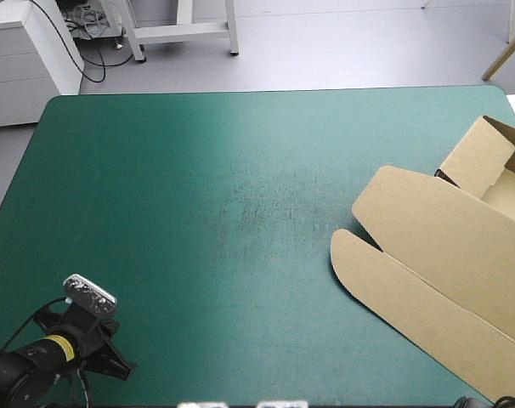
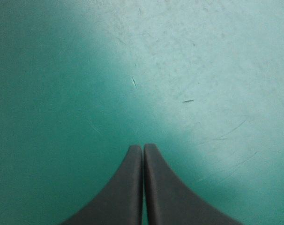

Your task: Fold the box

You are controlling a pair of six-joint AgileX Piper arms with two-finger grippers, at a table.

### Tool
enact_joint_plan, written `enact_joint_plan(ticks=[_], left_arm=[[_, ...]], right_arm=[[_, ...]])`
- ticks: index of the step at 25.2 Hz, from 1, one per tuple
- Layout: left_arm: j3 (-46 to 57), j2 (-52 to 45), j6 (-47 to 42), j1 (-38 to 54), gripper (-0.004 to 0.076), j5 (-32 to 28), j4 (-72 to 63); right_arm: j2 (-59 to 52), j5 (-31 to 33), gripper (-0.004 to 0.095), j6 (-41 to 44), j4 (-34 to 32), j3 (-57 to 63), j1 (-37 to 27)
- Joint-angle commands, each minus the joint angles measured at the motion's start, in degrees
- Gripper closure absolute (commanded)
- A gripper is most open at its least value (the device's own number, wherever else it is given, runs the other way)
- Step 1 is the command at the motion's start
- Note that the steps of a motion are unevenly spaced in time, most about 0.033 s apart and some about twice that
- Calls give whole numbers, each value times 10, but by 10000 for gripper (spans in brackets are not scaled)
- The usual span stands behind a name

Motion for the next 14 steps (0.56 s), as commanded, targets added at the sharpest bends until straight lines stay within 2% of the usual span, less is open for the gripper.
enact_joint_plan(ticks=[1,4,14], left_arm=[[-16,3,-1,0,734,-24,-1],[-16,3,-1,0,734,-24,-1],[-16,3,-1,0,734,-24,-1]], right_arm=[[-83,-15,912,-9,39,23,-1],[-132,-15,912,-25,64,80,14],[-357,-26,912,-59,61,332,179]])
